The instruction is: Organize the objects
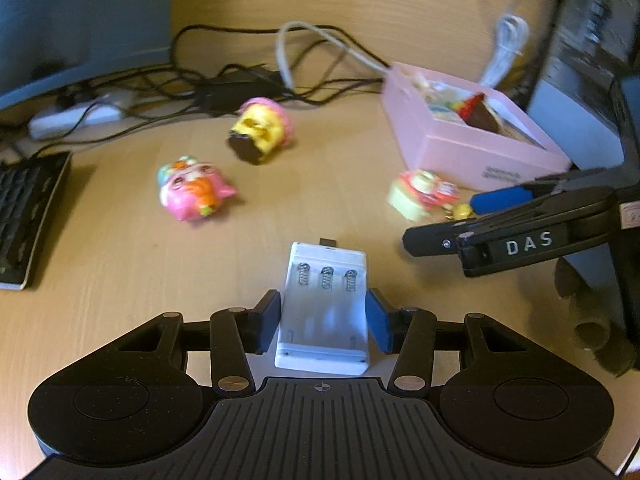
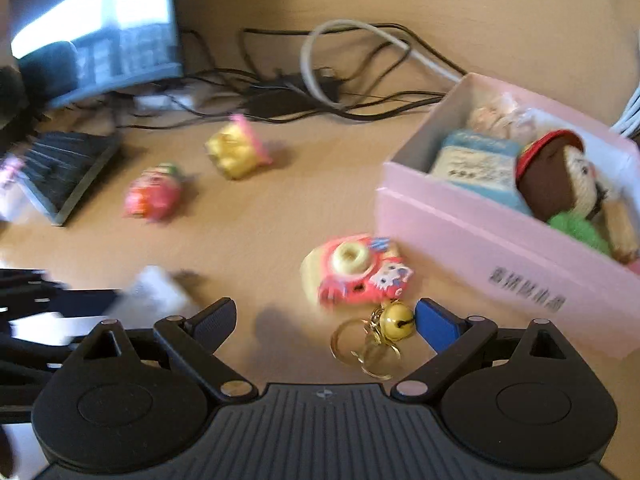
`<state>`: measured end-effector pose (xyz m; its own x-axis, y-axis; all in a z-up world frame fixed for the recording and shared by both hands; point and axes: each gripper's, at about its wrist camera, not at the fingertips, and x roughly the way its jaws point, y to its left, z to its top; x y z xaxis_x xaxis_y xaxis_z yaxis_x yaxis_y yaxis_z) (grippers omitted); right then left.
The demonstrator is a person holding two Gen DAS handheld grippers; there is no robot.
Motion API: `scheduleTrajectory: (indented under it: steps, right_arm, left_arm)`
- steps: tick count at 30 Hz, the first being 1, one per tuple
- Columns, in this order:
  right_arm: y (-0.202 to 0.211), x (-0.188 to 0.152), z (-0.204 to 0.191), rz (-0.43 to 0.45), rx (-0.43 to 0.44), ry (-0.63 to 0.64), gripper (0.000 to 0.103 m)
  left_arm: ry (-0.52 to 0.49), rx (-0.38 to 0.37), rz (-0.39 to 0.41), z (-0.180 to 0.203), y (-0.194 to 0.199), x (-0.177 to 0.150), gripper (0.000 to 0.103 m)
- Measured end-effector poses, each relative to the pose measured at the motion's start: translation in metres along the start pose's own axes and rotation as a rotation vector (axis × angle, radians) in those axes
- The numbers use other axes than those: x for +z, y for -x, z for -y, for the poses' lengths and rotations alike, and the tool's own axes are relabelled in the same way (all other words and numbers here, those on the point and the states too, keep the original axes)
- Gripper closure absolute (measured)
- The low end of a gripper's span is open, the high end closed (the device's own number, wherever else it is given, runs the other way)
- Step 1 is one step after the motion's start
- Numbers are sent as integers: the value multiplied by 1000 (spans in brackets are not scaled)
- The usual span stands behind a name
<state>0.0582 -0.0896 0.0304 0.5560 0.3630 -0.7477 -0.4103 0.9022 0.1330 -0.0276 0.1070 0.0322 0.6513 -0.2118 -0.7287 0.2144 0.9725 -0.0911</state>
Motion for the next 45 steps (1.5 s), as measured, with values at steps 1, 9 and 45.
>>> scheduleTrajectory:
  steps: [1, 9, 45]
  right_arm:
    - [5, -4, -2, 2, 2, 4, 6]
    - [19, -16, -7, 52, -140, 134, 6]
    - [148, -52, -3, 115, -277, -62, 47]
  left_arm:
    - [-23, -1, 2, 3, 0, -1, 50]
    - [20, -2, -51, 5, -8, 6, 52]
    - [-249, -220, -29, 36, 70, 10, 81]
